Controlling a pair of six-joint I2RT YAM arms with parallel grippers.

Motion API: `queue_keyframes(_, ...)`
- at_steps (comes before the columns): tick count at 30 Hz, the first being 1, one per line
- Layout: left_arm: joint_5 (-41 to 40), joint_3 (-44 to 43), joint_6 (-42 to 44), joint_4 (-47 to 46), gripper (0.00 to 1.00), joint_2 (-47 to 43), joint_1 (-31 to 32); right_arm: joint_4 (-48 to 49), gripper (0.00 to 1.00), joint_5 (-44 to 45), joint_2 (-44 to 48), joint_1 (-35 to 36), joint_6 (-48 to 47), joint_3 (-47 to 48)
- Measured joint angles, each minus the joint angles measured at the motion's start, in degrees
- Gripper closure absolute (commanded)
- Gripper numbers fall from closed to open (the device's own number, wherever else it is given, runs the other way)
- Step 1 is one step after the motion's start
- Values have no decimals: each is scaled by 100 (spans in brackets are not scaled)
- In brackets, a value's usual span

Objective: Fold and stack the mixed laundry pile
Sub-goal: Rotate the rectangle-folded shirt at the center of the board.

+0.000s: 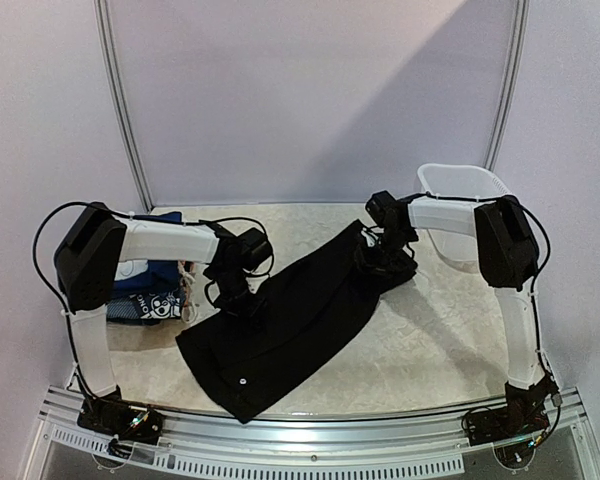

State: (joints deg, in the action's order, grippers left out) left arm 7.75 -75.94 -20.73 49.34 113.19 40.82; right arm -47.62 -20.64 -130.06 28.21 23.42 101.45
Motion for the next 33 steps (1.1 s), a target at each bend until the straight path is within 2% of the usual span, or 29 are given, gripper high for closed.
queue_keyframes(7,463,-129,-413,140,54,98,35,-216,56,-424,-1115,-140,129,1794)
queue_keyframes(12,1001,-503,-826,151,54,396,81,-111,56,-699,-1655,-219,356,2640)
queue_keyframes(18,1812,-1622,-1270,92,54,1207,258,424,49,-903,-2074,-466,780,3204)
queue_keyframes(23,2234,-2540,-1506,48,55,1801,498,702,42,-533,-2223,-713,791,3515)
queue_keyframes(29,2352,-2651,-1709,111,54,1768,612,892,36,-26,-2201,-874,669,3595)
queue_keyframes(33,2188,-2507,-1749,205,54,1443,616,905,31,146,-2059,-887,555,3595)
